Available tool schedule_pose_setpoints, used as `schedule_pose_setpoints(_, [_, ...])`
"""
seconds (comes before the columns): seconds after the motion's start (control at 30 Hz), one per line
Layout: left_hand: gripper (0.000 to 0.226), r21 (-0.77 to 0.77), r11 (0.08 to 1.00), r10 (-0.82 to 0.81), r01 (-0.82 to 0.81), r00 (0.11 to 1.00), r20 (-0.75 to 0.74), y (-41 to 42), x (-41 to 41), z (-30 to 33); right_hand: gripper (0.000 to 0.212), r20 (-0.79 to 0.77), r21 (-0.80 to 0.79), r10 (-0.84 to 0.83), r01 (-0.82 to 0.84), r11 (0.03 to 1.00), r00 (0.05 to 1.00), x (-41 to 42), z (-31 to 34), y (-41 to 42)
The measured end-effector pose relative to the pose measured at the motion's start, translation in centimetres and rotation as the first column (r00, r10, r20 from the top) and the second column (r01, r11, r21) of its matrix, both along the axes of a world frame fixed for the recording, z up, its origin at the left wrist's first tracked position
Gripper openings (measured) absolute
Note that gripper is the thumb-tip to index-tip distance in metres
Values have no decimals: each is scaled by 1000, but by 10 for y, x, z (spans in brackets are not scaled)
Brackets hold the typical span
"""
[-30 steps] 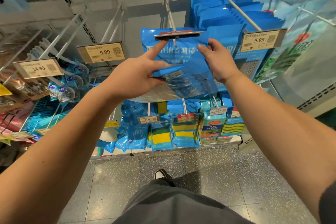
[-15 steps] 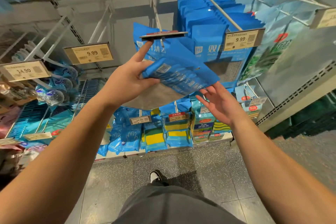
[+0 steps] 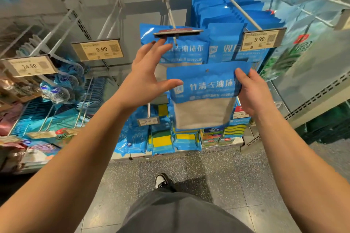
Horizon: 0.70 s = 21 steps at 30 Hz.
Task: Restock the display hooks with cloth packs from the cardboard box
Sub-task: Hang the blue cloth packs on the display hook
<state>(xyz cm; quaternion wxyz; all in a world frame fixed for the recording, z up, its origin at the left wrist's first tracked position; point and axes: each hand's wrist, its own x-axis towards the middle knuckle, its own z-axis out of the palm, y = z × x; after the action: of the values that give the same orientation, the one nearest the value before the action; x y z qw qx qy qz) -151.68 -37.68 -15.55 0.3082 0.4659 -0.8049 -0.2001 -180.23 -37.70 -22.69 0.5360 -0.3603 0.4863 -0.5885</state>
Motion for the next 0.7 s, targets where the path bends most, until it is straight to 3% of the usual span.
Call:
schedule_pose_setpoints(0.13, [89,-18,999,42,-42,999,-29,2,-1,0,17,-66,18,19,-18,1000,998,11,5,-13])
schedule_pose_setpoints(0.37, [85,-40,998,46,-47,999,-11,1,-2,1,26,4,36,55,-55,998,998,47,22,-39])
schedule_pose_setpoints(0.57, [81,-24,998,62,-62,998,17,1,1,2,15,59,38,65,-67,997,996,60,34,-51])
schedule_pose_setpoints(0.7, [82,20,998,61,-61,998,15,1,2,4,28,12,55,44,-45,997,999,67,34,-61])
